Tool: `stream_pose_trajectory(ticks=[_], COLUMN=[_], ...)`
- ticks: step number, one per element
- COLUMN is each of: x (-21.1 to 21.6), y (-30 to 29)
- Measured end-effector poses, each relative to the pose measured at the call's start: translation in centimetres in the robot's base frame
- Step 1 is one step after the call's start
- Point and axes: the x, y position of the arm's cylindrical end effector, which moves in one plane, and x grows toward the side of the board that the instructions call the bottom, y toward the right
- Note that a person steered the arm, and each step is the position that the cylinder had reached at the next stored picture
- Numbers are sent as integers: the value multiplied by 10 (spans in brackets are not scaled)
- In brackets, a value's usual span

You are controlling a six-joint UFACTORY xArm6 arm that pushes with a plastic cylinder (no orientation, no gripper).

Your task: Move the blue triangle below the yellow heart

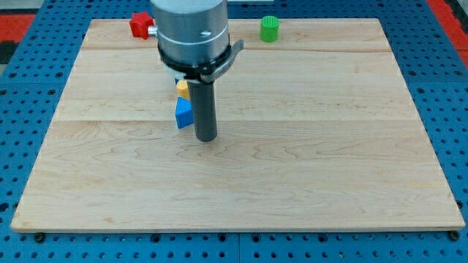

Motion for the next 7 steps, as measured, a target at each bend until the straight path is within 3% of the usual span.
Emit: stream_pose_trajectory(ticks=[5,7], x=[-79,-71], y=[22,0])
